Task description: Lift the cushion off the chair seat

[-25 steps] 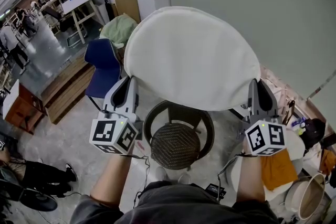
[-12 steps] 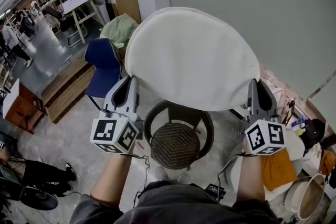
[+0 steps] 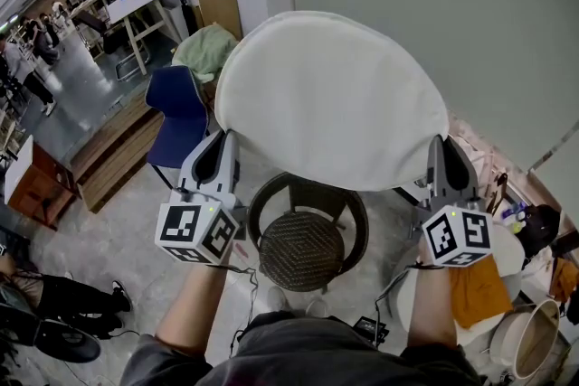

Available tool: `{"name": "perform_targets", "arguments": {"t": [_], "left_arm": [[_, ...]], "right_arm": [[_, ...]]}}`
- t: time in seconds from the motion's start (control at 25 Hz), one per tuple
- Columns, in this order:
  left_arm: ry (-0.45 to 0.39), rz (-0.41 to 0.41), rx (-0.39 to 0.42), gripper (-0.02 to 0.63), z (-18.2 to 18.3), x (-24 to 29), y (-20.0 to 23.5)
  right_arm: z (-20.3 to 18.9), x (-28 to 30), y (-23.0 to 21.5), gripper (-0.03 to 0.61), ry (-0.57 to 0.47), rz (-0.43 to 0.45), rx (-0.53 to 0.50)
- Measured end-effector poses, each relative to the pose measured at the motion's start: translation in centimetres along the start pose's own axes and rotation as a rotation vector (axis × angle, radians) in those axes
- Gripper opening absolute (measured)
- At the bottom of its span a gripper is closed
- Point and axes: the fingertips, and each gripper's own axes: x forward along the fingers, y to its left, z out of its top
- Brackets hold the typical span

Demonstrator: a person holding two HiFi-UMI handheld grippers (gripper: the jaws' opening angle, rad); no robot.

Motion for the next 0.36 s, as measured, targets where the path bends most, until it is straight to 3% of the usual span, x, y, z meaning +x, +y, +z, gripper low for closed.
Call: {"name": "perform_targets", "arguments": {"t": [0.36], "left_arm": [[-0.001,-0.002,-0.006,0.023,-0.08,-0.15,0.36]], "right_arm": [[-0.15,0.11,0.38,0.04,0.001,-0.001,0.003]]}}
